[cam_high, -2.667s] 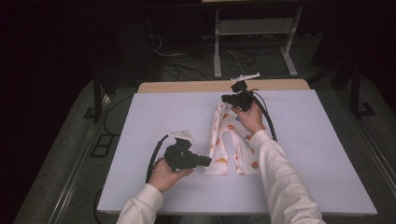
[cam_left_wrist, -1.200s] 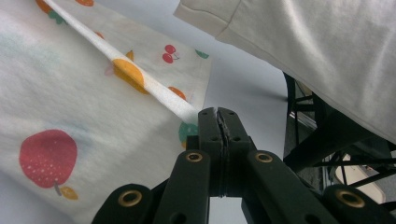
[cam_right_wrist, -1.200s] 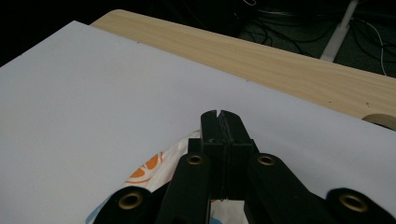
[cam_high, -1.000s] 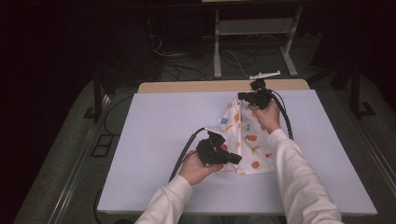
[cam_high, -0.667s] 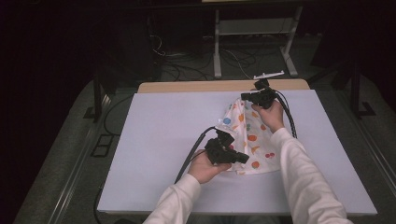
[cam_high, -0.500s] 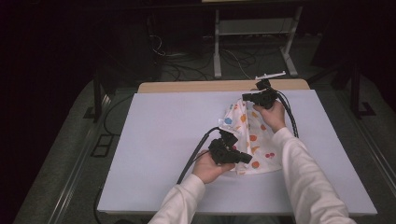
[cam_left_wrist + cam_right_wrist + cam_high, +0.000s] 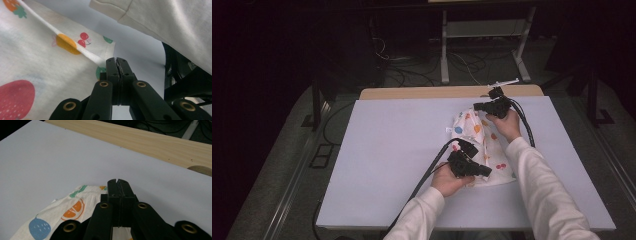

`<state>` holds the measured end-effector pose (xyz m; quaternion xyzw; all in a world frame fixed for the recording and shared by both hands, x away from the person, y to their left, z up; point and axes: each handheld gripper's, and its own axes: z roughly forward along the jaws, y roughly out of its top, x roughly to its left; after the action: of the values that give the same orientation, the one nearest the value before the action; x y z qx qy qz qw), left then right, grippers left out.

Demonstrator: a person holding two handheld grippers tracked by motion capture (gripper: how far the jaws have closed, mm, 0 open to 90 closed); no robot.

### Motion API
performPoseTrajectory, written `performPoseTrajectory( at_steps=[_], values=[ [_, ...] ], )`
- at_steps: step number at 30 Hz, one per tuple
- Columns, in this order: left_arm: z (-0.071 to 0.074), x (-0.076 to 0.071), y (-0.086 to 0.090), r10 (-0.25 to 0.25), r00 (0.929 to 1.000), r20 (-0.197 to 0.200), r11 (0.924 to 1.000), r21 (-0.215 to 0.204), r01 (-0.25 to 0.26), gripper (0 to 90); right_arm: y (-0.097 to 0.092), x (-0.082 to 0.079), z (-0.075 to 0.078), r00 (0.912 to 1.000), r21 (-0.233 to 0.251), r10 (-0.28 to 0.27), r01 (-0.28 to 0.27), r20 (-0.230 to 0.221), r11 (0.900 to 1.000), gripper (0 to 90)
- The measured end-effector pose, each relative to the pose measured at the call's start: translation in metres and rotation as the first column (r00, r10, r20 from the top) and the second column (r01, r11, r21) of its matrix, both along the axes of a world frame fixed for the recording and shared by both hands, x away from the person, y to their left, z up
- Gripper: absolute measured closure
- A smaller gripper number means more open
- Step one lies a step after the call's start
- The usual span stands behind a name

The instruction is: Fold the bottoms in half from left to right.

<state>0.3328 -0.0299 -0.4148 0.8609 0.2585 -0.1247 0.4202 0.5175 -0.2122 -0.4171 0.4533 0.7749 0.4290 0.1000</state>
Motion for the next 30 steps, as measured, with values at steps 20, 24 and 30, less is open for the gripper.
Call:
performPoseTrajectory(
  at_steps=[20,24,30],
  values=[
    [-0.01,0.012,-0.045,0.028,0.9978,-0.06,0.9994,0.021,-0.027,89.3,-0.014,0.004,-0.006,0.9999,-0.032,0.013,-0.014,-0.006,0.9994,88.2],
    [-0.011,0.013,-0.051,0.043,0.9968,-0.067,0.9989,0.021,-0.041,89.3,-0.013,0.004,-0.007,0.9999,-0.042,0.016,-0.016,-0.004,0.999,88.3],
    [-0.016,0.018,-0.062,0.063,0.9944,-0.085,0.998,0.011,-0.063,89.3,-0.012,0.004,-0.009,0.9996,-0.066,0.028,-0.027,0.004,0.9974,88.2]
  ],
)
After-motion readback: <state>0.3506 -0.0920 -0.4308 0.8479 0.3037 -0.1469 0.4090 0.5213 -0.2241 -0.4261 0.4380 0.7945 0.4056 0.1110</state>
